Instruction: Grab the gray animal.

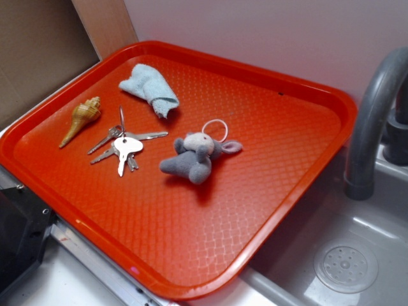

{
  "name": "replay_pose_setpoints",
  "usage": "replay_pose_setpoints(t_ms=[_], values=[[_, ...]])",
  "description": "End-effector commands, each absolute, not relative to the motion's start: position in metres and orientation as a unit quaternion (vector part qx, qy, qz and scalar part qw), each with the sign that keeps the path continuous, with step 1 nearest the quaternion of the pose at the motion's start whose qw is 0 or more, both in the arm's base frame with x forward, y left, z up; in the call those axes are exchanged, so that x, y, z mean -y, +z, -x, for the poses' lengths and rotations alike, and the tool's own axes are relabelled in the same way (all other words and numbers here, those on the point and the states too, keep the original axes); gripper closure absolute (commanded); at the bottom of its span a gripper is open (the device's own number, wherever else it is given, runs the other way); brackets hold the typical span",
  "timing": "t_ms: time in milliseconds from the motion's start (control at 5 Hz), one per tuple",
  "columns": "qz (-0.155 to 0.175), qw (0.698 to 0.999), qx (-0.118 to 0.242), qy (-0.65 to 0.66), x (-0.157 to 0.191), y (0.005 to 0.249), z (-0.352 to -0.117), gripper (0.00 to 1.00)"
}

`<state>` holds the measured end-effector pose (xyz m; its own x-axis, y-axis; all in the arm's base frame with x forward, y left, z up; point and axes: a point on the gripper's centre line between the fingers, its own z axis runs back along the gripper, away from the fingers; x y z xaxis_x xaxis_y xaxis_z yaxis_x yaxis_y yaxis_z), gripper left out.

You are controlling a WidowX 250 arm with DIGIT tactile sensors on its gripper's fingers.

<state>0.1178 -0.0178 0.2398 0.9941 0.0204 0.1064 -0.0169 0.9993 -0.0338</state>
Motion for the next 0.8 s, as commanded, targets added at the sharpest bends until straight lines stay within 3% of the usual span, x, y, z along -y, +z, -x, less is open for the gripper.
replay_pose_setpoints(t_ms=[0,400,600], values=[[0.016,0.998,0.053,0.009,0.018,0.24,-0.118,0.0],[0.021,0.994,0.06,0.093,0.033,0.207,-0.149,0.0],[0.027,0.988,0.083,0.13,0.054,0.185,-0.166,0.0]])
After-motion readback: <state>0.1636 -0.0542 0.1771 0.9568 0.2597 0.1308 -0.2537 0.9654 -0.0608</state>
